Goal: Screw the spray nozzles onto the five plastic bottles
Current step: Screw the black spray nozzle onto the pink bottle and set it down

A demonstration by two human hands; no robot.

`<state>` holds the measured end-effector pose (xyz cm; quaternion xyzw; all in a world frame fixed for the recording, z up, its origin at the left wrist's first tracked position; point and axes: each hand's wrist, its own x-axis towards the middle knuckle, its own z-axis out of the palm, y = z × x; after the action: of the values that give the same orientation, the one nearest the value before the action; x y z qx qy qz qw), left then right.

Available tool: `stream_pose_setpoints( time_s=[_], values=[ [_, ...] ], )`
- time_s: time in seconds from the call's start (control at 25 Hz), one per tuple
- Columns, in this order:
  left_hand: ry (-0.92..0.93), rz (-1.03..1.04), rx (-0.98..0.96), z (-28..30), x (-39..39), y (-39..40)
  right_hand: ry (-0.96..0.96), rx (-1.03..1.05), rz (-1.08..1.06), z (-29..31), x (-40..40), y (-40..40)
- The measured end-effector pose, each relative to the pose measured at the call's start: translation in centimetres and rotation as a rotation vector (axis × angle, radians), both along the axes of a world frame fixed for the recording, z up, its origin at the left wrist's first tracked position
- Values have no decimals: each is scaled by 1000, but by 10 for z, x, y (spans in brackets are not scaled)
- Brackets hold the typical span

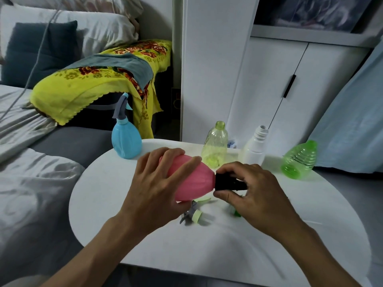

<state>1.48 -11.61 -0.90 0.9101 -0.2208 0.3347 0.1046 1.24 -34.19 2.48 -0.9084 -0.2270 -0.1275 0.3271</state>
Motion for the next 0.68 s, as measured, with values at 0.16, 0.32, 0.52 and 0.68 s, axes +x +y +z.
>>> stream_pose_setpoints(
  time_s=[0.16,0.32,0.52,0.68],
  values=[
    [-12,-4,77,-4,6,-1,271,532,-33,9,5,-5],
    [147,-93,-31,-4,6,-8,698,679,-63,12,6,-6],
    [931,-468,-722,14,-2,-10,780,1134,242,9,21,-22],
    [1450,-764,-997,22,-15,-15,812,1323,609,0,10,-4]
  ],
)
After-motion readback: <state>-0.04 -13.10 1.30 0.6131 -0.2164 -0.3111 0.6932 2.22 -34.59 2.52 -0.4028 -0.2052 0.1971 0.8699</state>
